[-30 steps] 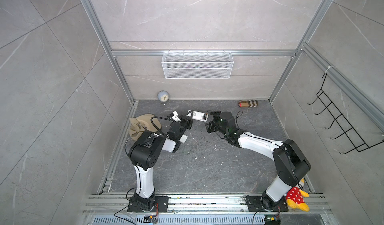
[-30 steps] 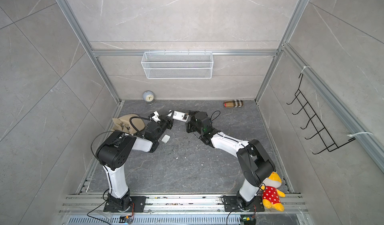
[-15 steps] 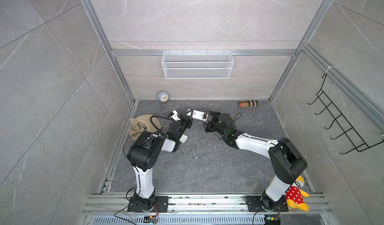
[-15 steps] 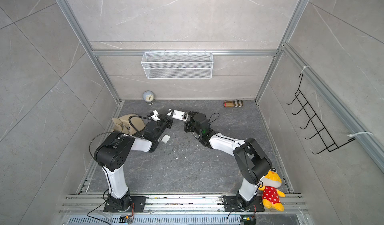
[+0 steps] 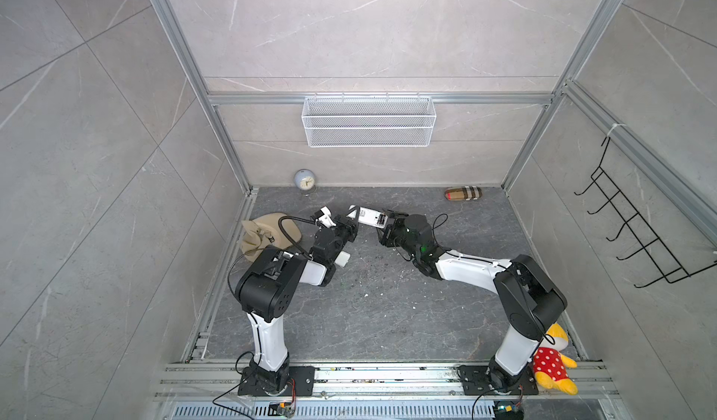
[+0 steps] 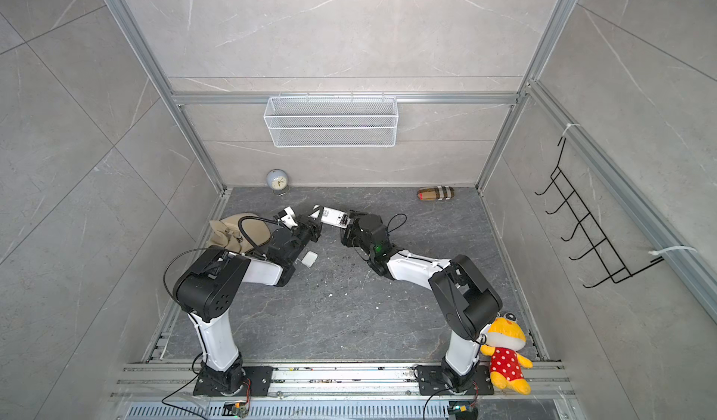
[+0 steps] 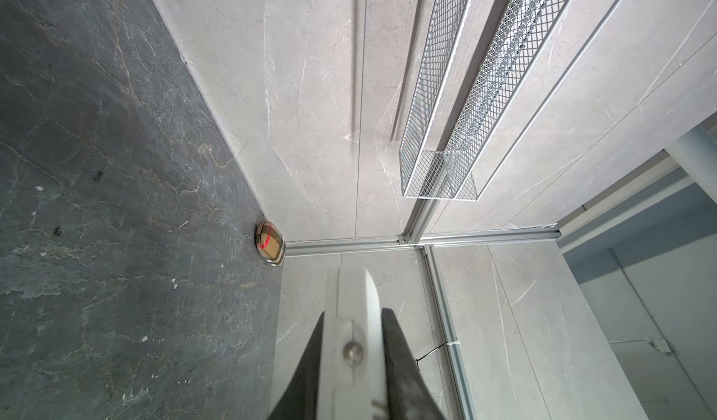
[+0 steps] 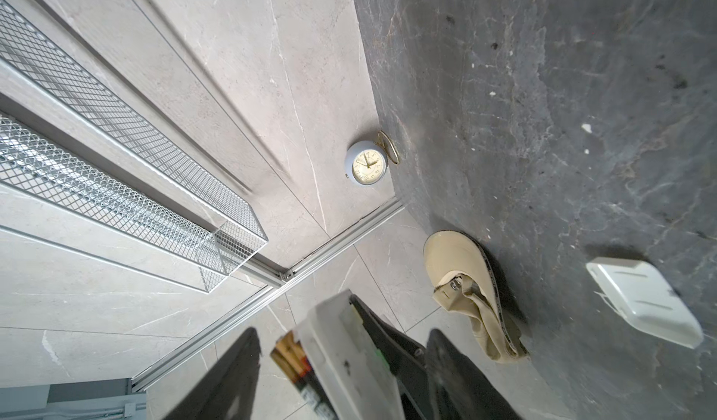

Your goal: Load the batteries into the remote control

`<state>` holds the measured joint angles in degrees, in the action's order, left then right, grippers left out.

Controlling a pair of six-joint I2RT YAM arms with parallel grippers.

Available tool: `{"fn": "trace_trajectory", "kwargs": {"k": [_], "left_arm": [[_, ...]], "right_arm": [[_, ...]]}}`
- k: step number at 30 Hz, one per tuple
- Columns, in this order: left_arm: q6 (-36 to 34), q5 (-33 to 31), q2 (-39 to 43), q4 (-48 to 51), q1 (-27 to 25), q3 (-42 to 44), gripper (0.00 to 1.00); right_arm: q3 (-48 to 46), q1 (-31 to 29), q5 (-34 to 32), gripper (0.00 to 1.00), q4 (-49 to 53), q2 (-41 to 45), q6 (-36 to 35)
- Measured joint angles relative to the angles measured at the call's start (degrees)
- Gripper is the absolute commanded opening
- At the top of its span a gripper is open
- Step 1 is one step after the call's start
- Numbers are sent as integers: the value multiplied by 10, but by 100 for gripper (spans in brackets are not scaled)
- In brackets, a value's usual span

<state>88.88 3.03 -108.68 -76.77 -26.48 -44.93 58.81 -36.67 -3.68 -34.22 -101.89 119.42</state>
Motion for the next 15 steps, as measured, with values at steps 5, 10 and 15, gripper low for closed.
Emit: {"fn": "trace_trajectory", "kwargs": {"k": [5, 10, 15], "left_arm": [[-2, -1, 0, 0, 0, 3, 0], [-2, -2, 0, 0, 0, 3, 0], [-3, -2, 2, 0, 0, 3, 0]], "right_arm": [[0, -1, 0, 62, -11, -1, 3], [0, -1, 0, 59, -19, -9, 4], [0, -1, 0, 56, -21, -12, 4]]}}
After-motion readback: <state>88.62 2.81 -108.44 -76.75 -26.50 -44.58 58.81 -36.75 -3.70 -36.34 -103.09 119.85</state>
